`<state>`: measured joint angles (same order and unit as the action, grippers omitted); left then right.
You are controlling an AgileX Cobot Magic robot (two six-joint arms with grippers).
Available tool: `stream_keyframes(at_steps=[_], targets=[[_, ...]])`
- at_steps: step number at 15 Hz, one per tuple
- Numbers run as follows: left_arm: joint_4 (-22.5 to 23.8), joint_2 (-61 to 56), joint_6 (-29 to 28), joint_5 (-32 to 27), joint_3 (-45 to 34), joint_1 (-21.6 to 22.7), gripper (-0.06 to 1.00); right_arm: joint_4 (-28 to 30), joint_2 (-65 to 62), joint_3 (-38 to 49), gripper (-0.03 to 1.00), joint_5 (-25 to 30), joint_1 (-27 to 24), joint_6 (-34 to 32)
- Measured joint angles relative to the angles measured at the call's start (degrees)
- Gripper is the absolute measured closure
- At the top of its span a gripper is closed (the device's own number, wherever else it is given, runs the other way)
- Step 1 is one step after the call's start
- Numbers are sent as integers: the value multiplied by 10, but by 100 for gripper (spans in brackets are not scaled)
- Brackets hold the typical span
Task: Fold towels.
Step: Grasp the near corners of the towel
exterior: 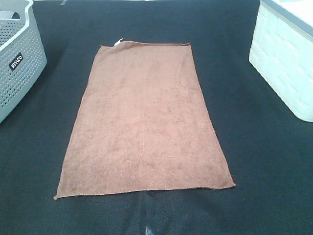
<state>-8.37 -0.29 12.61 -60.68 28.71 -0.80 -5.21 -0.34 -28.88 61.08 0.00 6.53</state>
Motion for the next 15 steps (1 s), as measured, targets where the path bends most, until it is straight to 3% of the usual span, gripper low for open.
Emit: stream_keyframes(at_steps=[10, 13, 15], targets=[[0, 15, -9, 17, 7, 0, 19, 0, 0, -1, 13, -2, 0, -2], [-11, 75, -91, 128, 10, 0, 19, 0, 48, -20, 13, -32, 0, -21], [-68, 139, -145, 204, -5, 0, 19, -6, 131, -32, 13, -37, 0, -29]])
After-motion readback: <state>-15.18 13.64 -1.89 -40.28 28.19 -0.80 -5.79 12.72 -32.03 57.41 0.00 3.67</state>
